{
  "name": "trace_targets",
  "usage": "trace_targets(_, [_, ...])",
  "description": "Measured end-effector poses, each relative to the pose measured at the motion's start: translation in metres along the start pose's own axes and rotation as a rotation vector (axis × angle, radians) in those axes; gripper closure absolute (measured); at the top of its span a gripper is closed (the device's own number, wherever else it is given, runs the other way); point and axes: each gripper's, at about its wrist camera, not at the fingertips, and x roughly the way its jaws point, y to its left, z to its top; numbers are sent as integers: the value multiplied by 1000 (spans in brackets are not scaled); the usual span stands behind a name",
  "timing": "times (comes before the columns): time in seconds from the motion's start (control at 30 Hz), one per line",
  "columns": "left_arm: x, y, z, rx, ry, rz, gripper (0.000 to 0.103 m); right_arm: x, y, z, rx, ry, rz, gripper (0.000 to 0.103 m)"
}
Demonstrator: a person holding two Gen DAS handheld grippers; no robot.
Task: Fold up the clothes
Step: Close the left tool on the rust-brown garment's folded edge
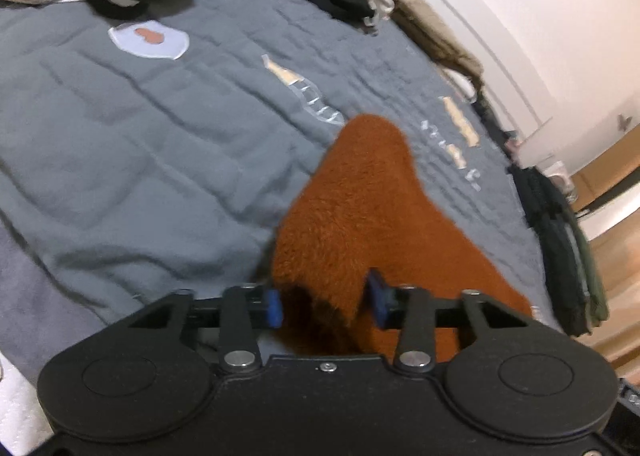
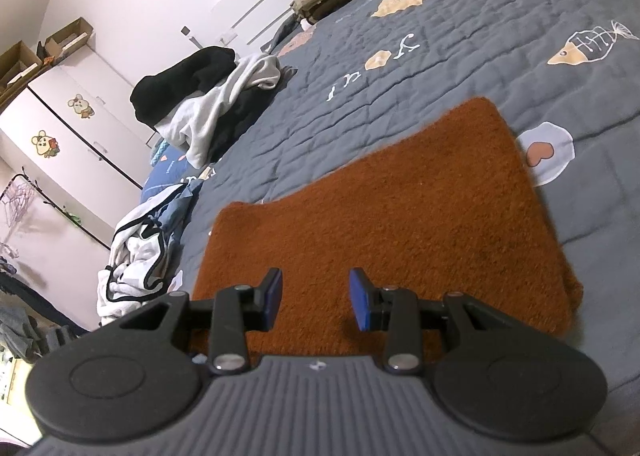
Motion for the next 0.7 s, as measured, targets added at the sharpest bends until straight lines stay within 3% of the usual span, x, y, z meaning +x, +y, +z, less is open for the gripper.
trace_targets(0.1, [-6, -8, 0, 38, -35, -25, 72, 2, 0, -1, -1, 12, -7, 67])
trace_targets(0.23, [-2, -10, -1, 39, -11, -7, 70, 4, 3, -4, -25, 9, -12, 67])
trace_targets(0.27, [0, -8, -1, 27, 2, 6, 69, 4, 4, -4, -32, 8, -13, 67])
trace_targets(0.33, [4, -4, -2, 2, 9, 28, 54, 5, 5, -6, -45, 5, -15, 67])
trace_targets(0.63, [4, -9, -1, 10, -6, 25, 58, 9, 12, -12, -105, -8, -24, 67])
trace_targets(0.7, [4, -8, -1, 11, -5, 27, 59, 10, 13, -11, -90, -10, 16, 67])
